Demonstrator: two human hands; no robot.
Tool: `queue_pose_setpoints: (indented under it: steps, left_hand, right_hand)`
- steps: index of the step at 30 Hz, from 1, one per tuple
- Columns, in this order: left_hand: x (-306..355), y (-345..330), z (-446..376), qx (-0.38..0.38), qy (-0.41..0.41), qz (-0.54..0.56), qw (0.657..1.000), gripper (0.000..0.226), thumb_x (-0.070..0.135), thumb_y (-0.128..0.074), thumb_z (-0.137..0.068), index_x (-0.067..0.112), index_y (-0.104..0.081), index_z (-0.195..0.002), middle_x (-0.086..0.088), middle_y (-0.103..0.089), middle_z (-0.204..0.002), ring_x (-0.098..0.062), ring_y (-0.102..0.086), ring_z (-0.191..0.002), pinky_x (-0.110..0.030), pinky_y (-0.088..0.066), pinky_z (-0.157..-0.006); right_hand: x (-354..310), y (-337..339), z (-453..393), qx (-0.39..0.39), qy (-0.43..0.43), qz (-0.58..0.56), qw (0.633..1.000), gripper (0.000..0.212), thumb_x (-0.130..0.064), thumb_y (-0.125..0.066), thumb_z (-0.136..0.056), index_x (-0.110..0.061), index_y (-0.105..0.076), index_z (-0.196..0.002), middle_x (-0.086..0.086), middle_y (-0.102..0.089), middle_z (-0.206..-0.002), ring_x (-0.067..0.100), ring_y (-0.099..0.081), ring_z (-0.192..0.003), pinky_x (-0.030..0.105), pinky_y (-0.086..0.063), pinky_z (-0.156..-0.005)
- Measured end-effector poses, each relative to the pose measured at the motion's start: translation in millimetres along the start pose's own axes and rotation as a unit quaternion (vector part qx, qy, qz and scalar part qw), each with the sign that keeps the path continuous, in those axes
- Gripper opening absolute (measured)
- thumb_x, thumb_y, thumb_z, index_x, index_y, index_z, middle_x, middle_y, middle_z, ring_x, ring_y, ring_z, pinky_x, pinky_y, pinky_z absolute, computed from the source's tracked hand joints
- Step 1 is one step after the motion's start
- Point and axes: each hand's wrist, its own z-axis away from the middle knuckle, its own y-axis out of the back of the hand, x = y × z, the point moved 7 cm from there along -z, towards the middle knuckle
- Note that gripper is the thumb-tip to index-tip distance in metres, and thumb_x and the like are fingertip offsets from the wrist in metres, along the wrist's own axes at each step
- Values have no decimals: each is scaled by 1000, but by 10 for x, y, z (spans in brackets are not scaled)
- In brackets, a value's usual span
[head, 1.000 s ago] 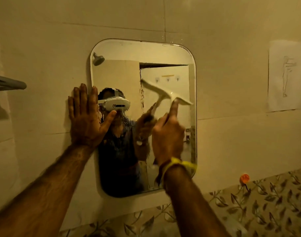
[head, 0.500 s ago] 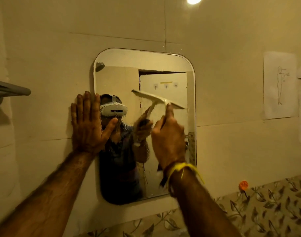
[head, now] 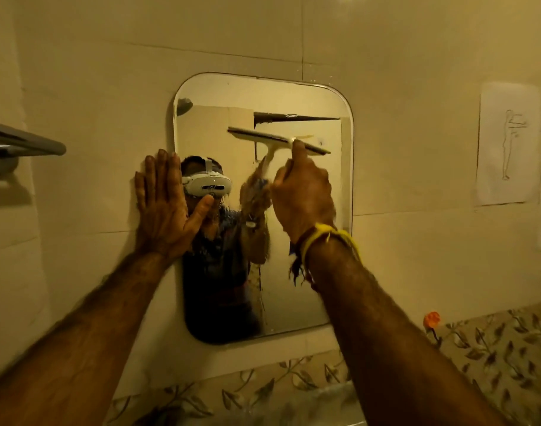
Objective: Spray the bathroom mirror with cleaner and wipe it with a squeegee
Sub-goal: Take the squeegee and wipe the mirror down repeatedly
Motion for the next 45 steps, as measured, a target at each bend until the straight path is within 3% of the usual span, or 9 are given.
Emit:
queue_pose_setpoints:
  steps: [8,14,20,24,27,29,34,38,45]
  left_hand:
    - [-36,226,32,-12,39,114,993,82,55,-42,-101,28,9,-159,5,4,-169,-11,10,-154,-40,3,-126]
    - [40,413,-39,-14,84,201,976,84,62,-38,-95,34,10,-158,3,-5,-169,-19,-5,-155,-47,-9,-125]
    - [-93,412,168,-76,128,259,954,98,60,-57,-92,43,17,-154,13,10,-167,-9,9,-153,-46,-10,-123]
    - [-150,350,324,-135,120,228,957,112,67,-62,-84,38,19,-155,12,16,-166,-8,14,-151,-39,-9,-119]
    - [-103,300,356,-132,116,135,975,115,89,-36,-76,30,23,-155,8,24,-165,-10,22,-149,-42,7,-119]
    - [-156,261,435,-111,125,36,985,103,82,-25,-85,24,21,-156,3,26,-164,-16,24,-151,-51,17,-120]
    - [-425,100,716,-116,106,-107,982,79,64,-1,-96,18,10,-159,-6,19,-166,-25,17,-153,-60,2,-122]
    - [-349,-7,687,-95,137,-142,976,83,67,1,-96,13,5,-159,-13,9,-167,-32,8,-154,-61,5,-121]
    - [-344,43,693,-65,166,-102,979,70,56,8,-97,24,5,-159,-5,8,-168,-28,9,-155,-61,4,-122]
  right_hand:
    - [101,-211,687,-93,121,75,985,71,-32,-54,-95,-33,-11,-153,-13,-57,-69,5,-54,-52,18,-47,-43]
    - [-543,-315,18,-86,149,85,981,59,-27,-49,-96,-33,-21,-148,-1,-56,-74,19,-57,-63,32,-48,-54]
    - [-205,-372,636,-84,207,99,970,61,-30,-41,-101,-34,-9,-153,-11,-48,-65,0,-38,-44,20,-37,-35]
    - [-394,-403,473,-75,212,90,970,61,-27,-46,-100,-32,-15,-152,-10,-45,-65,3,-41,-46,17,-30,-36]
    - [-646,-505,246,-99,207,91,969,64,-23,-51,-97,-36,-17,-150,-5,-44,-68,13,-46,-52,21,-34,-45]
    - [-560,-498,310,-107,210,88,968,67,-23,-51,-97,-37,-13,-151,-4,-46,-70,9,-40,-50,22,-37,-43]
    - [83,-376,928,-104,225,118,962,61,-25,-42,-103,-34,-11,-154,-1,-59,-75,8,-44,-46,25,-45,-37]
    - [-154,-420,649,-56,213,109,969,59,-24,-43,-102,-34,-15,-153,-7,-44,-63,3,-33,-42,17,-32,-37]
    - [309,-437,999,-84,191,105,972,59,-27,-39,-104,-34,-9,-155,-1,-58,-76,8,-44,-48,27,-49,-40]
